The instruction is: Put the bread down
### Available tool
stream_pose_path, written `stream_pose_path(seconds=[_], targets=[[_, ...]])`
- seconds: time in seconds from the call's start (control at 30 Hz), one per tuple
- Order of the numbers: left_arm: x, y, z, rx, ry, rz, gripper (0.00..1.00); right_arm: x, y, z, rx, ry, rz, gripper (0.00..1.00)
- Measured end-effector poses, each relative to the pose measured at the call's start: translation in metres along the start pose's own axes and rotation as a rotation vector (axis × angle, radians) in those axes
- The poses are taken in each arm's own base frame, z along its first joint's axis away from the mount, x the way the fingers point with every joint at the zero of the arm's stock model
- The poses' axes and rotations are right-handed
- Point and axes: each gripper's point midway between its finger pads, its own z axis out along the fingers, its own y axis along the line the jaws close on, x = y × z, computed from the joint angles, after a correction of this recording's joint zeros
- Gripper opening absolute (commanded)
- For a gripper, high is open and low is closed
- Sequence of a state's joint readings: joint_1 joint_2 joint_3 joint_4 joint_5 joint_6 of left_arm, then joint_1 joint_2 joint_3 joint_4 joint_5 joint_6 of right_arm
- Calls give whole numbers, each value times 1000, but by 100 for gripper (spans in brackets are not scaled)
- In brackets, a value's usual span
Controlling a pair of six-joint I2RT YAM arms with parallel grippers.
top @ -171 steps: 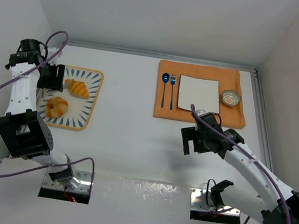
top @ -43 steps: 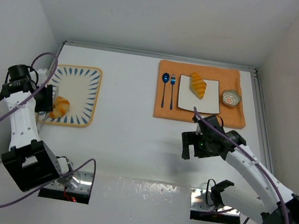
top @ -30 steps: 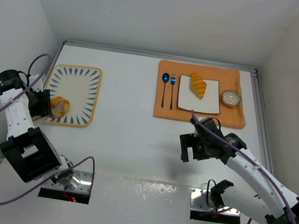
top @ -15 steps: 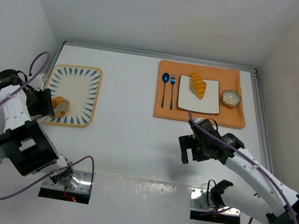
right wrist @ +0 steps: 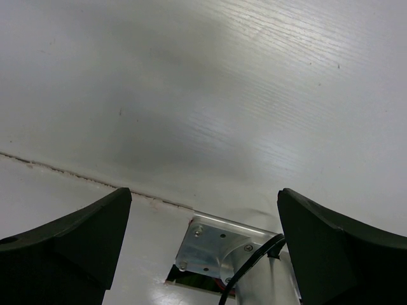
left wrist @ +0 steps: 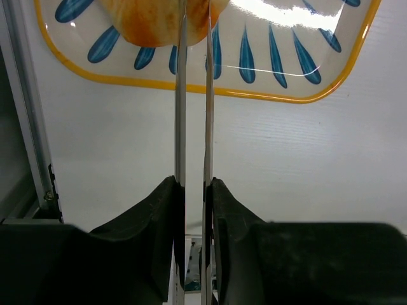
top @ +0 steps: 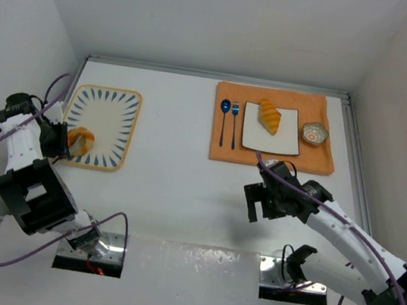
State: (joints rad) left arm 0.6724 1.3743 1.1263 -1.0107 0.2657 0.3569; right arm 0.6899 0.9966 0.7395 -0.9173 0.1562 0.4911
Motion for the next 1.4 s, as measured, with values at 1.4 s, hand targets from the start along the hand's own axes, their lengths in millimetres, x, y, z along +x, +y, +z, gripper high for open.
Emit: stream_pose_path(seconds=[1.4], targets=[[-142,-409,-28,582,-249,865,0,58,-51,7,205,-47,232,100]])
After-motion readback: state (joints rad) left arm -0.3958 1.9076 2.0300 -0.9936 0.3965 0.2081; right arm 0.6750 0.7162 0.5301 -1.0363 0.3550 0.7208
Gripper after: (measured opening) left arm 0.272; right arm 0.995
